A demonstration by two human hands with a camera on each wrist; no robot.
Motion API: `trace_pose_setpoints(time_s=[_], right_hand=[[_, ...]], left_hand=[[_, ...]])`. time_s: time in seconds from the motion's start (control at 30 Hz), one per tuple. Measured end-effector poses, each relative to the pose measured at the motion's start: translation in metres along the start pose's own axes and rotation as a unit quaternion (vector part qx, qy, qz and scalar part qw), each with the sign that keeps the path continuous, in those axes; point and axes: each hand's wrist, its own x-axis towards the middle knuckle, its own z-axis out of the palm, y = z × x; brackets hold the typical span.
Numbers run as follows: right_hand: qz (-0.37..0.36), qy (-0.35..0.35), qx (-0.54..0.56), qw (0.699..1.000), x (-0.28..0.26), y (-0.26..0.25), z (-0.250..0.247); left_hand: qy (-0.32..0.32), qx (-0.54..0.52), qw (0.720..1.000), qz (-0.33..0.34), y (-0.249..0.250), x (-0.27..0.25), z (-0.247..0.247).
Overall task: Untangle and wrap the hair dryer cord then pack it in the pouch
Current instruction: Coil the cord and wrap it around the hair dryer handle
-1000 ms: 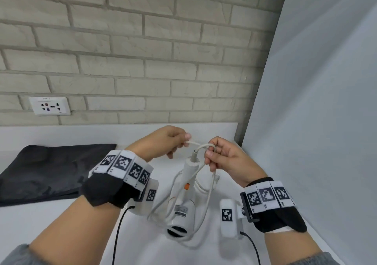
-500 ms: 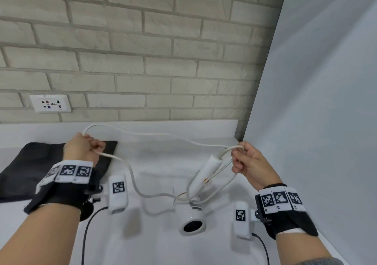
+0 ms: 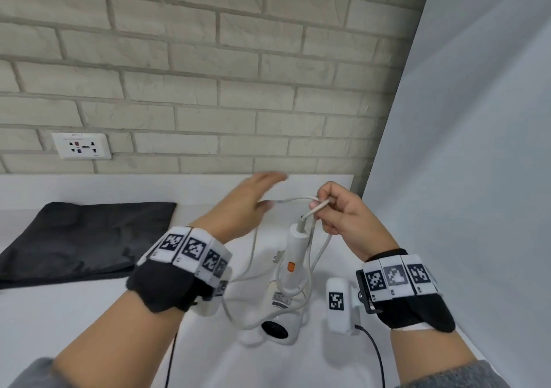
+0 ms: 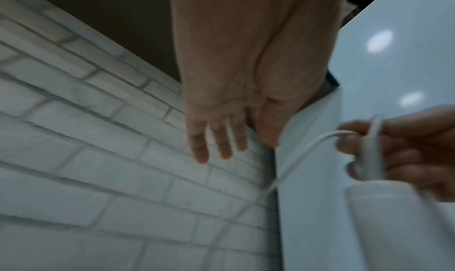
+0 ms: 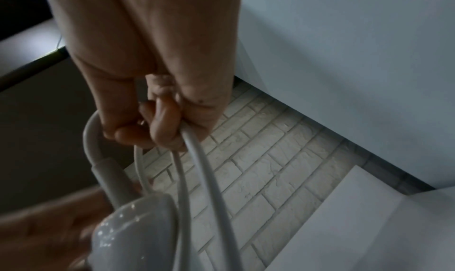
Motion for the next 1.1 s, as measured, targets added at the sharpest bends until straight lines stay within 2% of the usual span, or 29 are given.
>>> trace_pose_setpoints(time_s=[0.03, 0.1, 0.2, 0.27, 0.33, 0.4, 0.47, 0.53, 0.63, 0.67, 0.7, 0.73, 0.77, 0.87, 0.93, 0.97, 1.0, 1.03, 1.07, 1.1], right_hand=[[-0.005, -0.010, -0.002, 1.000, 0.000, -0.001, 0.002], [-0.017, -0.013, -0.007, 1.000, 0.001, -0.001, 0.003], [-0.019, 0.017, -0.001, 1.000, -0.002, 0.003, -0.006], [-0.009, 0.013, 0.004, 1.000, -0.005, 0.009, -0.012], [0.013, -0.024, -0.011, 1.000, -0.007, 0.019, -0.011], [0.036, -0.064, -0.009, 0.997, -0.010, 0.030, -0.003], [0.053, -0.070, 0.000, 0.996, -0.011, 0.039, 0.003], [0.064, -0.048, -0.005, 0.997, -0.010, 0.041, 0.000], [0.081, -0.010, -0.035, 0.996, -0.009, 0.042, -0.012], [0.086, 0.002, -0.043, 0.995, -0.009, 0.042, -0.015], [0.091, 0.019, -0.048, 0.995, -0.009, 0.043, -0.018], [0.093, 0.038, -0.053, 0.994, -0.010, 0.043, -0.021], [0.091, 0.059, -0.058, 0.992, -0.010, 0.041, -0.023], [0.072, 0.093, -0.069, 0.991, -0.008, 0.034, -0.024], [0.060, 0.084, -0.076, 0.992, -0.006, 0.030, -0.022], [0.055, 0.073, -0.076, 0.993, -0.005, 0.028, -0.020], [0.052, 0.059, -0.075, 0.994, -0.003, 0.026, -0.018], [0.049, 0.045, -0.077, 0.995, -0.003, 0.024, -0.016], [0.046, 0.032, -0.080, 0.995, -0.002, 0.022, -0.013], [0.043, 0.020, -0.082, 0.996, -0.002, 0.020, -0.011]], left_hand=[[-0.026, -0.002, 0.998, 0.049, 0.013, 0.006, 0.005], [-0.056, -0.003, 0.995, 0.081, 0.026, 0.015, 0.011], [0.010, -0.096, 0.994, 0.055, 0.029, 0.019, 0.002], [0.069, -0.220, 0.973, 0.010, 0.026, 0.018, -0.008], [0.139, -0.378, 0.915, -0.030, 0.024, 0.019, -0.022], [0.215, -0.484, 0.846, -0.066, 0.017, 0.022, -0.041], [0.277, -0.541, 0.789, -0.090, 0.005, 0.022, -0.059], [0.332, -0.573, 0.740, -0.120, -0.011, 0.017, -0.071], [0.415, -0.621, 0.639, -0.183, -0.049, 0.001, -0.083], [0.429, -0.626, 0.619, -0.203, -0.062, -0.005, -0.086], [0.427, -0.611, 0.626, -0.231, -0.073, -0.012, -0.086], [0.406, -0.585, 0.651, -0.263, -0.080, -0.018, -0.084], [0.365, -0.551, 0.691, -0.294, -0.083, -0.024, -0.078], [0.145, -0.396, 0.805, -0.418, -0.083, -0.040, -0.051], [-0.038, -0.194, 0.867, -0.458, -0.076, -0.048, -0.039], [-0.115, -0.061, 0.886, -0.446, -0.070, -0.049, -0.035], [-0.160, 0.065, 0.895, -0.411, -0.063, -0.049, -0.031], [-0.164, 0.147, 0.906, -0.362, -0.056, -0.045, -0.026], [-0.138, 0.161, 0.929, -0.302, -0.049, -0.040, -0.021], [-0.099, 0.127, 0.959, -0.235, -0.039, -0.033, -0.015]])
